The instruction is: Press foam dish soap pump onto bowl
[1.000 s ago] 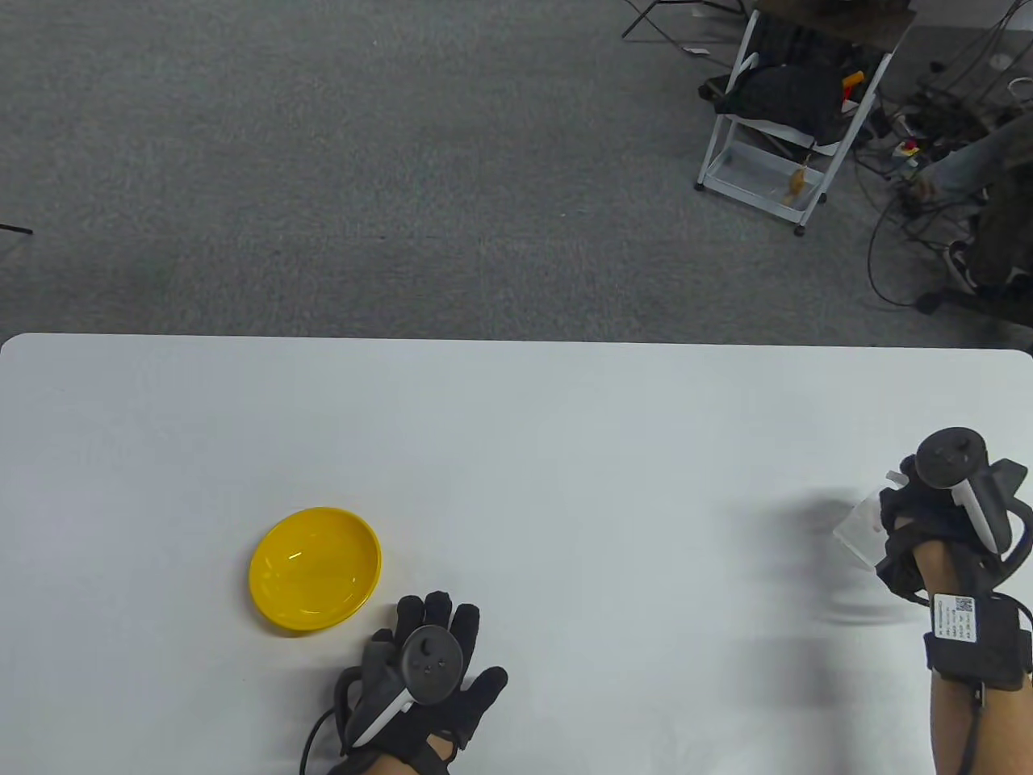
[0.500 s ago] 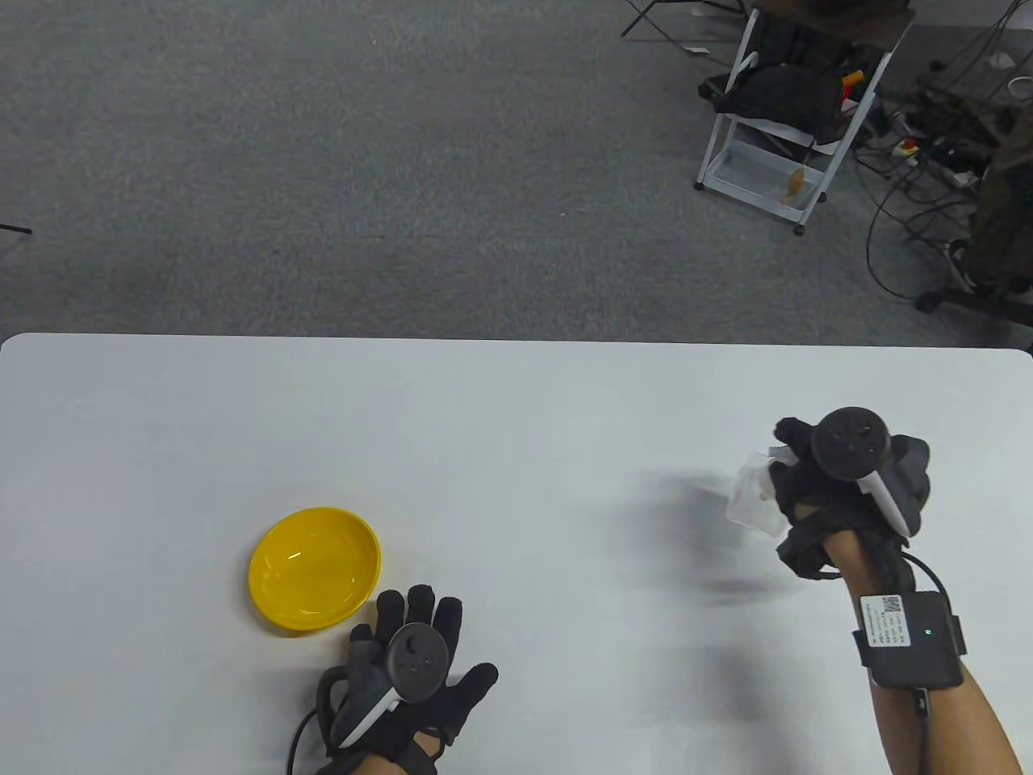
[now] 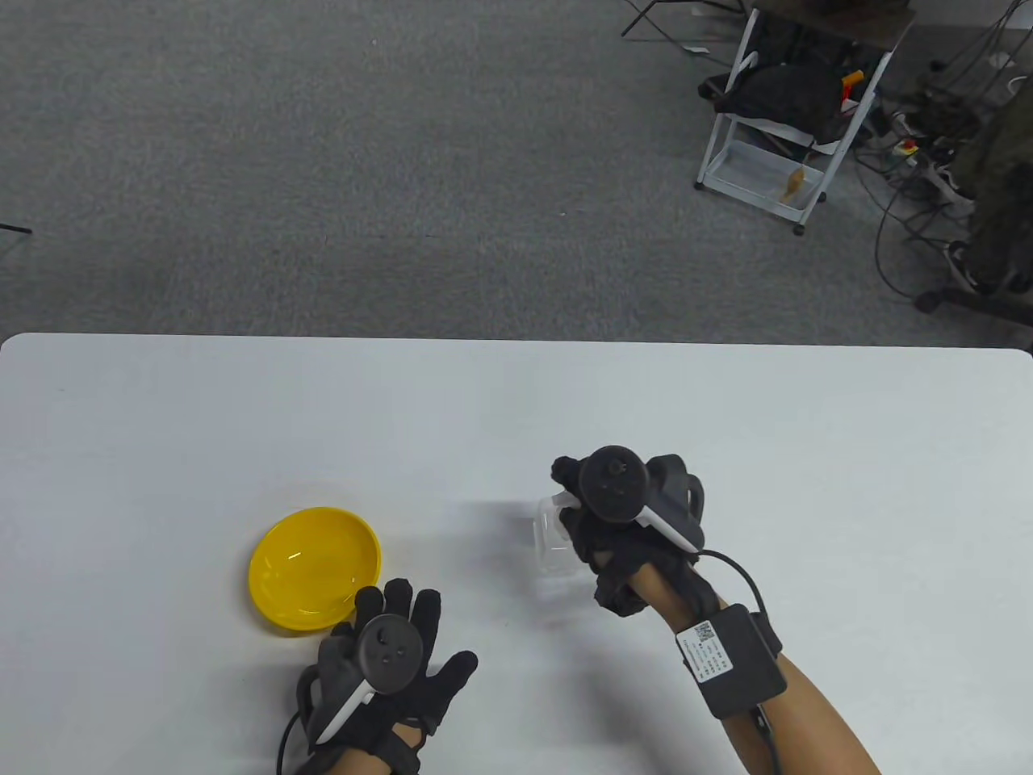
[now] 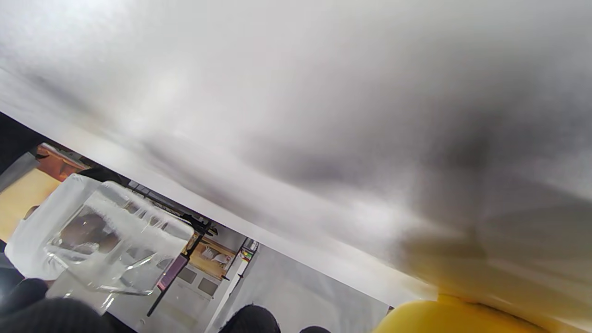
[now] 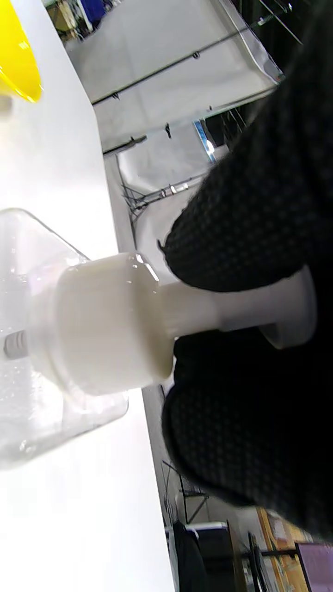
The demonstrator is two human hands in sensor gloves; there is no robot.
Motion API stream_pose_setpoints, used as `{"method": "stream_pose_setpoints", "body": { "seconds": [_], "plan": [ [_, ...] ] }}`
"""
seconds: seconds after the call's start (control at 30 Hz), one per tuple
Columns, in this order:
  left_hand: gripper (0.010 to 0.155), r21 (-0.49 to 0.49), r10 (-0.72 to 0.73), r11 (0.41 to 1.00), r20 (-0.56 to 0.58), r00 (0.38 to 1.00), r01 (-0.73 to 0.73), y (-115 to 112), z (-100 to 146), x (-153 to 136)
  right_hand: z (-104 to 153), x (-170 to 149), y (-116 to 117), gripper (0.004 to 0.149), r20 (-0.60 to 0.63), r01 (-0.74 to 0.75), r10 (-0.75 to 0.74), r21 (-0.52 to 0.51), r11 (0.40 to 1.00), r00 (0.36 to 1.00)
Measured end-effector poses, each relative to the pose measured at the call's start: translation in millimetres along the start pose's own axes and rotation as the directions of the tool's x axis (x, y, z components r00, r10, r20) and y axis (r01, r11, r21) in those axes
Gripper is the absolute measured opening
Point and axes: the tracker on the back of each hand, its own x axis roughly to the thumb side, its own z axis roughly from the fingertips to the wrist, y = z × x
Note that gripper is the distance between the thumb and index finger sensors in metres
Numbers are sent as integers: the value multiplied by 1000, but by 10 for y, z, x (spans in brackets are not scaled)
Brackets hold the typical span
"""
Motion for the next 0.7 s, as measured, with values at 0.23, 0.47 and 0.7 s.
{"method": "stream_pose_setpoints", "body": {
  "seconds": [0.23,0.47,0.7],
  "plan": [
    [90,11,15,1000,5,1000,-15,24,7,-18,-35,238,266,58,29,-19,19,19,1000,999],
    [90,8,9,1000,15,1000,-9,11,12,9,-57,252,348,60,20,-28,28,-2,1000,999],
    [89,3,0,1000,19,1000,0,2,19,34,-52,245,359,61,17,-22,22,-14,1000,1000]
  ]
}}
